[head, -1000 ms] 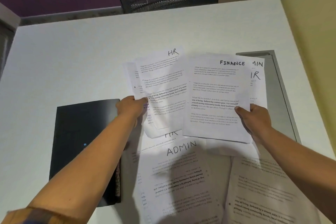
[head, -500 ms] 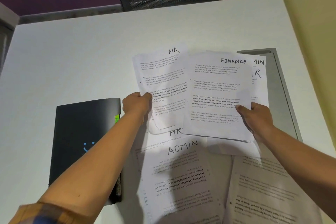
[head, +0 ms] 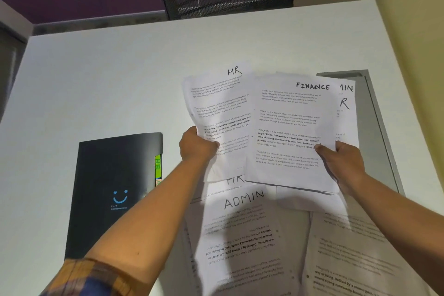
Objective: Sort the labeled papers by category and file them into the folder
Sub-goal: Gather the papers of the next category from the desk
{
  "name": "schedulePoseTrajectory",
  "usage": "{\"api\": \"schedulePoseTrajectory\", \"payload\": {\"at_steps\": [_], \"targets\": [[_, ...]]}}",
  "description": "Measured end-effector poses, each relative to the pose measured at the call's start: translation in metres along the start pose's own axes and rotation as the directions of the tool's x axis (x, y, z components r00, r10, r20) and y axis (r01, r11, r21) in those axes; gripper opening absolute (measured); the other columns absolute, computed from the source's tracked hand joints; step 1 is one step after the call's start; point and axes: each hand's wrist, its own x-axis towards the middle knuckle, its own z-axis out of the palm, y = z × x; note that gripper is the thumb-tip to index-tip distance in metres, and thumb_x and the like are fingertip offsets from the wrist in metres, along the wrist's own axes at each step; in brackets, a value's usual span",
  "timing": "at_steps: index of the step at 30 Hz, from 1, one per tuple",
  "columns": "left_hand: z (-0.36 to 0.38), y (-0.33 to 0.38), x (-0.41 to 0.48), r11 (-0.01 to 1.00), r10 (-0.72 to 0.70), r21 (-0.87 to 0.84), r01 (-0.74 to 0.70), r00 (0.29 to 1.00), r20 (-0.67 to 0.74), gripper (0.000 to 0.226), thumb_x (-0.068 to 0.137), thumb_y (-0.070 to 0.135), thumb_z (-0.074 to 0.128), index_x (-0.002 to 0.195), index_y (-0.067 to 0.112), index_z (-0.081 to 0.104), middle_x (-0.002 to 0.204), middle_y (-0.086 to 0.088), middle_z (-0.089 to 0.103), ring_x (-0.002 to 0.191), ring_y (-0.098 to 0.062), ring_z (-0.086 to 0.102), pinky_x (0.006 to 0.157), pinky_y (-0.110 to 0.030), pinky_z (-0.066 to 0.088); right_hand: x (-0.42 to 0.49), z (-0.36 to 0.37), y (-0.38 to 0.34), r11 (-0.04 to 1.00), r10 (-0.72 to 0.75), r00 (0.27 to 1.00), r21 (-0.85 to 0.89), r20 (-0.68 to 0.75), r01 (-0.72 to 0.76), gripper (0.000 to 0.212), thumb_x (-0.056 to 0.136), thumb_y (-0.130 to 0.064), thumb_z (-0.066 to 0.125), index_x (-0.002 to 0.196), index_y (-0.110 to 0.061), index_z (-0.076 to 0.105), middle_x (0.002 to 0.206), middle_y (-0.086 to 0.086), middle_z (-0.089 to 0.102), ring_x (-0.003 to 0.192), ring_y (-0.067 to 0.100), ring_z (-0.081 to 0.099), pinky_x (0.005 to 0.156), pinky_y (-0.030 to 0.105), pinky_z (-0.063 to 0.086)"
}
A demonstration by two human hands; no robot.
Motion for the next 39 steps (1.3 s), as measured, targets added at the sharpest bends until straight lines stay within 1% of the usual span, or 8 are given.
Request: {"api": "schedulePoseTrajectory", "payload": {"at_steps": [7, 10, 13, 18, 23, 26, 30, 39], "targets": [[0.003, 0.001, -0.002, 0.992, -0.057, -0.117, 0.048, 0.995, -0.077, 0.022, 0.070, 0.001, 0.075, 0.081, 0.015, 0.062, 0.083, -0.002, 0.068, 0.074, -0.023, 0.066, 0.058, -0.024, 0.054, -0.001, 0.002, -0.001, 1.000, 0.001, 1.000, 0.010, -0.009, -0.001, 0.004, 0.086, -0.026, 0.075, 0.086, -0.022, 0.073, 0.091, 0.002, 0.077, 0.084, 0.024, 0.073, 0.088, 0.040, 0.058], [0.013, 0.003, -0.010, 0.986, -0.039, 0.152, 0.061, 0.989, -0.143, 0.058, 0.064, 0.042, 0.085, 0.108, 0.015, 0.058, 0.118, -0.008, 0.051, 0.106, -0.027, 0.054, 0.089, -0.041, 0.051, 0.000, 0.001, 0.000, 1.000, 0.010, 1.000, 0.016, -0.008, -0.010, 0.008, 0.084, -0.027, 0.076, 0.091, -0.022, 0.075, 0.094, -0.001, 0.077, 0.088, 0.023, 0.074, 0.091, 0.041, 0.057], [0.024, 0.006, -0.018, 0.972, -0.022, 0.228, 0.055, 0.989, -0.146, 0.069, 0.067, 0.042, 0.086, 0.121, 0.015, 0.052, 0.129, -0.012, 0.039, 0.119, -0.033, 0.045, 0.095, -0.043, 0.045, 0.000, 0.001, 0.000, 1.000, 0.018, 1.000, 0.006, -0.018, -0.017, 0.016, 0.085, -0.026, 0.076, 0.096, -0.015, 0.075, 0.095, 0.001, 0.077, 0.087, 0.024, 0.073, 0.090, 0.040, 0.057], [0.023, 0.012, -0.013, 0.997, -0.072, -0.004, 0.072, 0.997, -0.034, 0.043, 0.069, 0.021, 0.087, 0.104, 0.016, 0.063, 0.112, -0.008, 0.064, 0.091, -0.029, 0.066, 0.079, -0.033, 0.054, 0.000, 0.000, -0.001, 0.999, 0.033, 0.999, 0.022, -0.004, -0.033, 0.010, 0.086, -0.025, 0.075, 0.088, -0.016, 0.071, 0.072, -0.003, 0.067, 0.059, 0.015, 0.058, 0.064, 0.026, 0.047], [0.013, 0.006, 0.000, 0.966, -0.099, -0.234, 0.114, 0.992, 0.075, 0.031, 0.051, 0.028, 0.078, 0.080, 0.018, 0.073, 0.075, 0.000, 0.076, 0.070, -0.026, 0.074, 0.077, -0.043, 0.062, 0.000, 0.000, 0.000, 0.999, 0.034, 0.999, 0.011, -0.004, -0.034, 0.021, 0.085, -0.027, 0.076, 0.101, -0.012, 0.076, 0.094, 0.000, 0.077, 0.081, 0.019, 0.072, 0.084, 0.035, 0.057], [-0.003, 0.009, -0.001, 0.972, 0.089, -0.224, -0.070, 0.993, 0.080, 0.023, 0.074, 0.032, 0.070, 0.058, 0.018, 0.062, 0.057, 0.001, 0.062, 0.054, -0.021, 0.058, 0.067, -0.030, 0.051, -0.001, 0.000, -0.001, 1.000, 0.016, 1.000, -0.015, -0.007, -0.016, 0.020, 0.086, -0.027, 0.075, 0.099, -0.011, 0.075, 0.094, 0.003, 0.077, 0.084, 0.024, 0.073, 0.086, 0.039, 0.058], [-0.037, 0.011, -0.002, 0.946, 0.233, -0.230, -0.229, 0.972, -0.008, 0.026, 0.089, 0.025, 0.044, 0.079, 0.006, 0.059, 0.080, -0.006, 0.060, 0.073, -0.019, 0.054, 0.073, -0.030, 0.045, -0.002, 0.000, -0.002, 0.998, 0.001, 1.000, -0.055, -0.018, -0.002, 0.018, 0.087, -0.028, 0.073, 0.094, -0.013, 0.075, 0.092, 0.001, 0.077, 0.086, 0.026, 0.073, 0.087, 0.044, 0.059], [-0.058, 0.011, -0.009, 0.935, 0.213, -0.227, -0.274, 0.943, -0.257, 0.012, 0.078, 0.012, 0.081, 0.077, 0.019, 0.071, 0.075, 0.006, 0.069, 0.072, -0.014, 0.063, 0.076, -0.035, 0.058, -0.008, 0.000, -0.008, 0.998, 0.002, 1.000, -0.062, -0.024, -0.003, 0.011, 0.088, -0.027, 0.073, 0.089, -0.016, 0.074, 0.089, 0.001, 0.076, 0.087, 0.027, 0.073, 0.089, 0.046, 0.058]]}}
